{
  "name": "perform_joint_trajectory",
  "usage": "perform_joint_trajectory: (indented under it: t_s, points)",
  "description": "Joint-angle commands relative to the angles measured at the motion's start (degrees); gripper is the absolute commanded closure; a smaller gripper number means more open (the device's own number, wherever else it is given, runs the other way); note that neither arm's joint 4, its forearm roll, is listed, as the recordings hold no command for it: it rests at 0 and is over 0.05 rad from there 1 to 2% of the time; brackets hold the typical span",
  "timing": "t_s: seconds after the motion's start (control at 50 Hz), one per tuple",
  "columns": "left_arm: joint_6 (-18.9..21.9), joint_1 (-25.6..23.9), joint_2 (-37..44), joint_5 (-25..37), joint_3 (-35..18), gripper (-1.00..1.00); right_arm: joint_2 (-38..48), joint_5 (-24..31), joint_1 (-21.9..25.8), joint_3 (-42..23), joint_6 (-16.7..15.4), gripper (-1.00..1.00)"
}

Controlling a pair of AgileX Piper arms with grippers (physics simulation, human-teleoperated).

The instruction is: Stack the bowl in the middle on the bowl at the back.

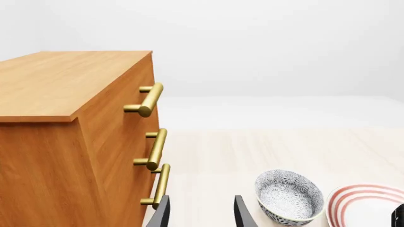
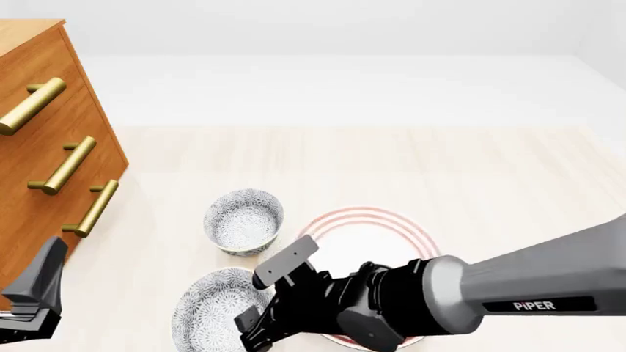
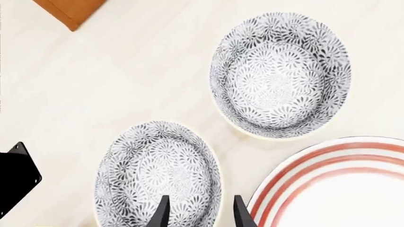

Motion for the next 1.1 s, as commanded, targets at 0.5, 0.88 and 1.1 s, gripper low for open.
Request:
perform_joint_trajectory:
  t_s: [0.5, 0.88, 1.1]
  points:
    - [-0.05, 0.01, -0.32, 0.26, 0.05, -1.00, -2.49, 0.80, -0.66, -0.06, -0.42, 1.00]
    - [-0.02, -0.02, -0.31, 0.26, 0.05, -1.00, -12.20, 7.52, -0.44, -1.85, -0.43, 1.00]
    - [-0.02, 0.00, -0.30, 0.26, 0.05, -1.00, -16.68, 10.38, -0.60, -2.36, -0.25, 1.00]
